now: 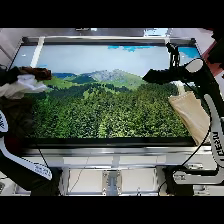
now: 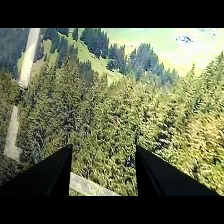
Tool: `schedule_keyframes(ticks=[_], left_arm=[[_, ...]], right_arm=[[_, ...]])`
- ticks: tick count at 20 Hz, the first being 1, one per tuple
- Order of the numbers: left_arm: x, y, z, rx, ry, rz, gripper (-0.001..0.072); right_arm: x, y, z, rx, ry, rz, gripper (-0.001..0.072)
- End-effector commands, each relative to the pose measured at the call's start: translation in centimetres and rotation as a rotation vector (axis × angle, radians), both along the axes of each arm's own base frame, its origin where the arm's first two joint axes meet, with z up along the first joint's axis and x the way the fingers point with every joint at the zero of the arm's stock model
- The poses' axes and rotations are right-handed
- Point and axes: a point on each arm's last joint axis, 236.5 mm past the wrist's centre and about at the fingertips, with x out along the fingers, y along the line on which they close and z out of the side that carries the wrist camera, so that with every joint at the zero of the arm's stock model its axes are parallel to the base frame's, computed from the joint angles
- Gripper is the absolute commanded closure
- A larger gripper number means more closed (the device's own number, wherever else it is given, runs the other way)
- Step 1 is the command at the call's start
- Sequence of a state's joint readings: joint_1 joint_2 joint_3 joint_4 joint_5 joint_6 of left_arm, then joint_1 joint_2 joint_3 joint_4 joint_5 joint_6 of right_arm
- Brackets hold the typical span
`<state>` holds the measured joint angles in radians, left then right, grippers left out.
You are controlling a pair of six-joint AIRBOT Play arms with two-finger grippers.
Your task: Fold the shirts.
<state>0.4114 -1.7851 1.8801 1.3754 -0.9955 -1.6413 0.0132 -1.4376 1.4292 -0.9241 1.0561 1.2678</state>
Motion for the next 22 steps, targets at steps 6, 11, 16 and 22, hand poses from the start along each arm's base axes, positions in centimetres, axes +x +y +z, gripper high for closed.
schedule_keyframes(ticks=[6,11,16,22], left_arm=[[-5.5,-37.3,13.3,-0.271,-0.200,-0.941,0.0696],[-10.9,-48.8,7.8,-0.162,-0.037,-1.207,0.0631],[-5.4,-46.6,5.6,0.068,-0.074,-0.978,-0.0004],[-10.7,-47.2,-9.5,-0.087,0.451,-0.981,-0.0004]], right_arm=[[0.3,-2.8,0.8,0.032,0.013,-0.077,0.0270],[0.0,-5.3,0.3,0.016,0.040,-0.105,0.0267],[-0.1,-4.2,-1.2,-0.011,0.057,-0.068,0.0264],[0.5,-1.8,-10.1,-0.017,0.203,-0.057,0.0264]])
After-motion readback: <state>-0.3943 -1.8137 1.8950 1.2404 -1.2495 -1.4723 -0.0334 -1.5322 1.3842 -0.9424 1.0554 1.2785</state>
